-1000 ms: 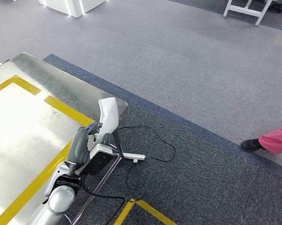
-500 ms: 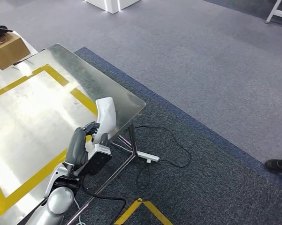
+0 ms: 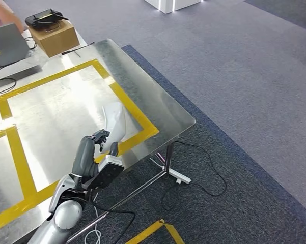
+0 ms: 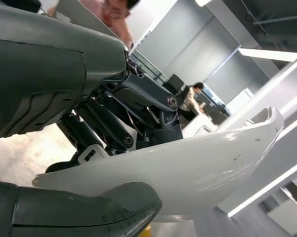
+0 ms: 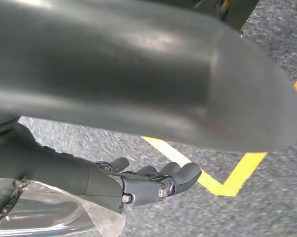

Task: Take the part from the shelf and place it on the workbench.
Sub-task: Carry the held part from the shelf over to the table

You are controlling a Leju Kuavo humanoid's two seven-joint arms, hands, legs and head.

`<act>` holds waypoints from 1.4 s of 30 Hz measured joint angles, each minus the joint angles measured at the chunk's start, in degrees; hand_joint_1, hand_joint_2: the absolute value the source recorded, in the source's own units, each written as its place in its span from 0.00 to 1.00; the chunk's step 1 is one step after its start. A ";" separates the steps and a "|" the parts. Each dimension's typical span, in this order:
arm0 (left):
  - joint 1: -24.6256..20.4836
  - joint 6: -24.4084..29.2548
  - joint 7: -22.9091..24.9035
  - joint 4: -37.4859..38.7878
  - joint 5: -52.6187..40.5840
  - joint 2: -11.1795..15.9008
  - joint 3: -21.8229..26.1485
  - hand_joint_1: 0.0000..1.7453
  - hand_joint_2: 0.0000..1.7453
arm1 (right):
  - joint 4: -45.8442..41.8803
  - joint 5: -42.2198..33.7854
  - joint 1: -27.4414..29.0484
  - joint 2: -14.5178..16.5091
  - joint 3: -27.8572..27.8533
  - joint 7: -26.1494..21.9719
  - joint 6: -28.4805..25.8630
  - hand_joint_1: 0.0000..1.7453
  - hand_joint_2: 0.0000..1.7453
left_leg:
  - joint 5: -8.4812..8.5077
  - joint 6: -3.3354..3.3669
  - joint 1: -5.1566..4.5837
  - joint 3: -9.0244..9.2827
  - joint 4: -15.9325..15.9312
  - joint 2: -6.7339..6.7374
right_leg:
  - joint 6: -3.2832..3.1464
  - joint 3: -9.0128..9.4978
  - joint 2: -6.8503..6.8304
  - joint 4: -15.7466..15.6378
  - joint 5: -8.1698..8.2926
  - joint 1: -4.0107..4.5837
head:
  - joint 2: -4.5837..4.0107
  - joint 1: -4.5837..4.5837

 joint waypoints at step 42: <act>0.19 1.16 -0.15 0.22 -3.14 -0.55 1.82 1.00 1.00 | -0.05 0.96 -0.06 0.39 0.52 0.14 -0.98 0.00 0.00 | -5.99 -3.92 0.46 -8.81 14.89 3.12 | -3.14 6.02 -1.57 -10.62 2.46 -0.35 | 0.00 -1.11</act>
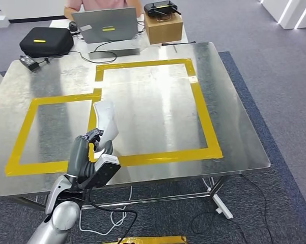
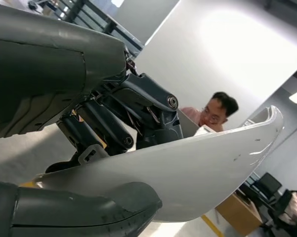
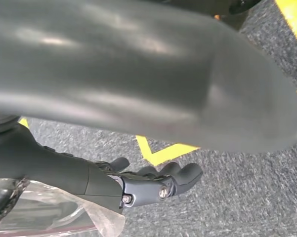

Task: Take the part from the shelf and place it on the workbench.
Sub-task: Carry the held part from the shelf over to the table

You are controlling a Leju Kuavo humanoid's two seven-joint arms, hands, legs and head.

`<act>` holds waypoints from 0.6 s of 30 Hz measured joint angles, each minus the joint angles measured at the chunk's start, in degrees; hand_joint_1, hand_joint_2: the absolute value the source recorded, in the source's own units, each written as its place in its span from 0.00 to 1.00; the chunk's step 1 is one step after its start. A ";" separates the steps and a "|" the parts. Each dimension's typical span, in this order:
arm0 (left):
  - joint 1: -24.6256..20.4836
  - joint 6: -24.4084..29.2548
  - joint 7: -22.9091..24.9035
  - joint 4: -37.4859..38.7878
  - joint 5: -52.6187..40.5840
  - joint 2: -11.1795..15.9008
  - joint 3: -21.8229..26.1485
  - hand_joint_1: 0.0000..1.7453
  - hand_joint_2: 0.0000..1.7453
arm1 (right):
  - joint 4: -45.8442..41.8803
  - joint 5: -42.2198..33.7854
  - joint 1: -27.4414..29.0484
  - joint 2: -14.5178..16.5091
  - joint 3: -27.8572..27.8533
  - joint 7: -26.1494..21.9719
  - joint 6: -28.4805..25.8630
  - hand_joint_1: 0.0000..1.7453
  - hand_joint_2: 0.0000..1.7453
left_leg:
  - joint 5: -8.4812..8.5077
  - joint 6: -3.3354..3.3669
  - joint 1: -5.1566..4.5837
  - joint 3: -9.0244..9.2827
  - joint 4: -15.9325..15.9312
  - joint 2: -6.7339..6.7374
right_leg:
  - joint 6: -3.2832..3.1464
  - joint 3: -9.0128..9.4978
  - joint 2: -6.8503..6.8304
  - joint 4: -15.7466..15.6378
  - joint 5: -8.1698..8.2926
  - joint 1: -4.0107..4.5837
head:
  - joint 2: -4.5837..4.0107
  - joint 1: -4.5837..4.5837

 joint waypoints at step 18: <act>0.13 0.02 0.03 -0.05 -0.95 -0.15 0.22 1.00 1.00 | 0.01 -0.76 -0.27 0.00 0.02 -0.90 0.73 0.00 0.00 | 6.46 2.13 -0.89 8.47 -15.25 3.52 | -0.21 2.60 -5.54 -1.51 -1.49 1.08 | -0.02 1.07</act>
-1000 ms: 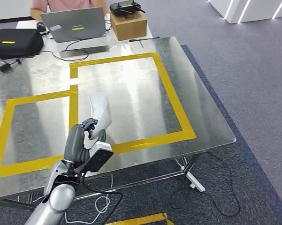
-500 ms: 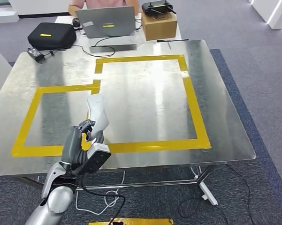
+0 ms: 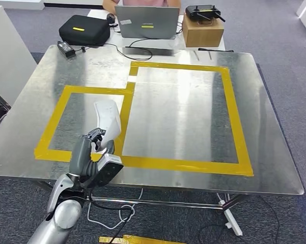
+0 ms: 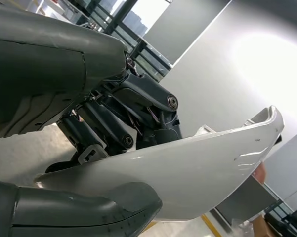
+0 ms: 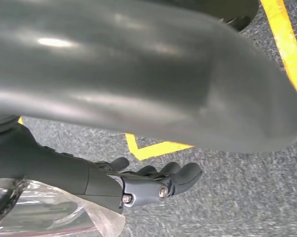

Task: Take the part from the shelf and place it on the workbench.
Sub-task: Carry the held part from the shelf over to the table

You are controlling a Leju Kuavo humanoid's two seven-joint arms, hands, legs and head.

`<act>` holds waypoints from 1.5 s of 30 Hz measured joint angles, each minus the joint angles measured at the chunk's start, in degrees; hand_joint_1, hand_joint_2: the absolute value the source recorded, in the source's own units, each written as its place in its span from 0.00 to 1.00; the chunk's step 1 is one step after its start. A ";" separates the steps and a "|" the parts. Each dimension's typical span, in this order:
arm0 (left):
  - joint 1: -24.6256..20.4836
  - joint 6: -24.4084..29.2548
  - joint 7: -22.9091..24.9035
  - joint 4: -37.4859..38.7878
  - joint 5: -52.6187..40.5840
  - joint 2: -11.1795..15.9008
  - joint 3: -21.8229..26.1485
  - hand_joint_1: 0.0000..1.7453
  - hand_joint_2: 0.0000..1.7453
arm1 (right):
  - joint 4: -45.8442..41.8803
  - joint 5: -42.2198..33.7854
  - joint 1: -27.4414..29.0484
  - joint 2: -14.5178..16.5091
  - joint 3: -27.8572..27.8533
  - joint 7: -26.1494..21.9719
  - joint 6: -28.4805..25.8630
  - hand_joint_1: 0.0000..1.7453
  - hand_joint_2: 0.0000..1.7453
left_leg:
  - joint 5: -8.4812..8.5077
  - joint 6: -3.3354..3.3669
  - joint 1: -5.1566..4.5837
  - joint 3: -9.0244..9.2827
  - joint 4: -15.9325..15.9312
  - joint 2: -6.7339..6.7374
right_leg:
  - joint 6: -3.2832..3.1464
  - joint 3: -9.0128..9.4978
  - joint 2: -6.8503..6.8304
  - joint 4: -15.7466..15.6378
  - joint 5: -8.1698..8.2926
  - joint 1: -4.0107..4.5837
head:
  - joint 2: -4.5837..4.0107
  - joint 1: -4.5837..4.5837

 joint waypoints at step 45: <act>-21.26 2.77 6.76 40.46 -17.13 -1.99 -3.57 1.00 1.00 | 0.09 1.68 3.65 -2.67 0.00 0.99 6.33 0.00 0.00 | -0.03 0.32 -0.06 0.10 0.09 0.31 | 2.04 0.51 0.39 -0.16 0.14 -0.20 | 0.00 -0.04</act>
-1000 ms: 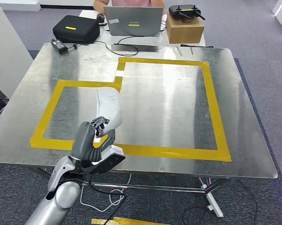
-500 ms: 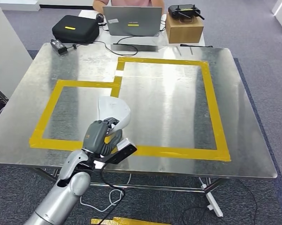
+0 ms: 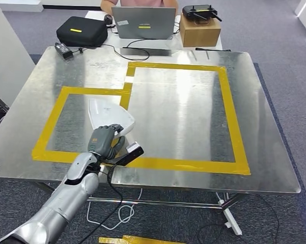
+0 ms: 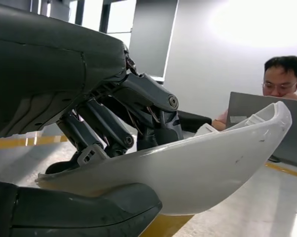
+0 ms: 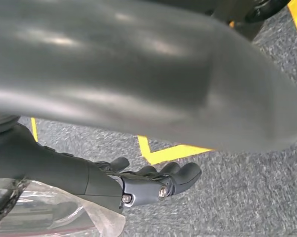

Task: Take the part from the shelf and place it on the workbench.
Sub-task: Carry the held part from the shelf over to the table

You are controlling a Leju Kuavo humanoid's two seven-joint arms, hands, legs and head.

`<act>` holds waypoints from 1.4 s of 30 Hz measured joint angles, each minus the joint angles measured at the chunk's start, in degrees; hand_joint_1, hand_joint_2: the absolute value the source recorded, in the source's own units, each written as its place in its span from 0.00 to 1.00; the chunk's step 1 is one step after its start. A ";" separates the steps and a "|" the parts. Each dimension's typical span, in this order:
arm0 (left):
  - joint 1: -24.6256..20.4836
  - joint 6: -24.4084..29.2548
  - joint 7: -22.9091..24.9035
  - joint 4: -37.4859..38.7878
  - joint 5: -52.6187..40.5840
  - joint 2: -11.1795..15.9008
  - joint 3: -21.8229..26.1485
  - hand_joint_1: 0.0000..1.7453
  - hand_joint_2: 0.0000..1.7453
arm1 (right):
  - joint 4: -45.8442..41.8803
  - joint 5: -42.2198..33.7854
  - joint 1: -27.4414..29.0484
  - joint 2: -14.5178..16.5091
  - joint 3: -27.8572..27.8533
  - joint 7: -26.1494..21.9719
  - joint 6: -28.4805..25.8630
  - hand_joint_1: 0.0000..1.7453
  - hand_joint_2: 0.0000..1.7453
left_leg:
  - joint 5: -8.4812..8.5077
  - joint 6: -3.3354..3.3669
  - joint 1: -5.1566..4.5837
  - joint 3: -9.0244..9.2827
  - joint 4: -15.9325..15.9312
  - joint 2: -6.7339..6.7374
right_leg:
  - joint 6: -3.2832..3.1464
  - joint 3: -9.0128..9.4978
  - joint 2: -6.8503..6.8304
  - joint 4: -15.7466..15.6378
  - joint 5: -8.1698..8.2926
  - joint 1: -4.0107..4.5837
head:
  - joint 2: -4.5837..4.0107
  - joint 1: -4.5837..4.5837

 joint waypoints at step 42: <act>-3.63 -1.79 7.94 9.50 -18.81 2.39 -6.57 1.00 1.00 | 0.00 1.31 0.05 -0.78 0.00 0.87 -0.02 0.00 0.00 | 0.07 -0.02 0.03 0.07 0.00 0.00 | 0.00 0.05 0.01 0.02 0.01 0.01 | 0.00 -0.01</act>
